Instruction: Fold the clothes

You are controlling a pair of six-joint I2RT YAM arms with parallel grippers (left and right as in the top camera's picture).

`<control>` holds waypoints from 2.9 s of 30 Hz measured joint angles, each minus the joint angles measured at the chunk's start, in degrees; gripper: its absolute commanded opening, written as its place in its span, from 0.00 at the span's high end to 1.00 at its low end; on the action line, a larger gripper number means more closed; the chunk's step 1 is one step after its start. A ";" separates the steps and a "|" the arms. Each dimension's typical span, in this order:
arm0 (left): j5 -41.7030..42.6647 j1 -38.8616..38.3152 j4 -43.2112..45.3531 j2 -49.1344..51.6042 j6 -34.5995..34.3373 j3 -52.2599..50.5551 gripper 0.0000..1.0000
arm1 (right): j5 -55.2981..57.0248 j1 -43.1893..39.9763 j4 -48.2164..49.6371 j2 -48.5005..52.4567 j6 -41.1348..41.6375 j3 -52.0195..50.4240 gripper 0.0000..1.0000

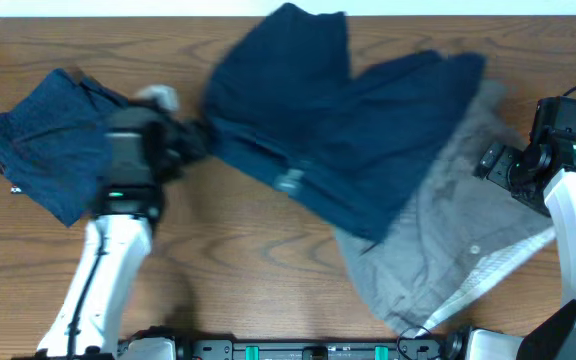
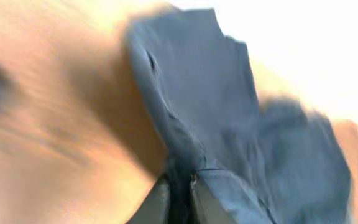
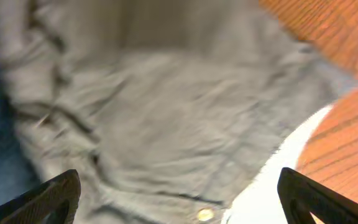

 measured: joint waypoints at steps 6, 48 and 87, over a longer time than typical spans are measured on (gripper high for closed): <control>0.94 6.32 -9.75 0.72 0.46 0.57 0.02 | -0.28 0.00 0.00 0.00 0.00 0.00 0.01; 11.08 -40.39 5.38 26.21 -25.53 -3.52 0.94 | -21.38 3.13 0.11 0.20 -19.98 -0.15 0.27; 8.87 -30.14 -29.05 -0.61 -8.87 -3.80 0.94 | -0.20 1.18 23.54 27.91 -11.45 3.74 0.72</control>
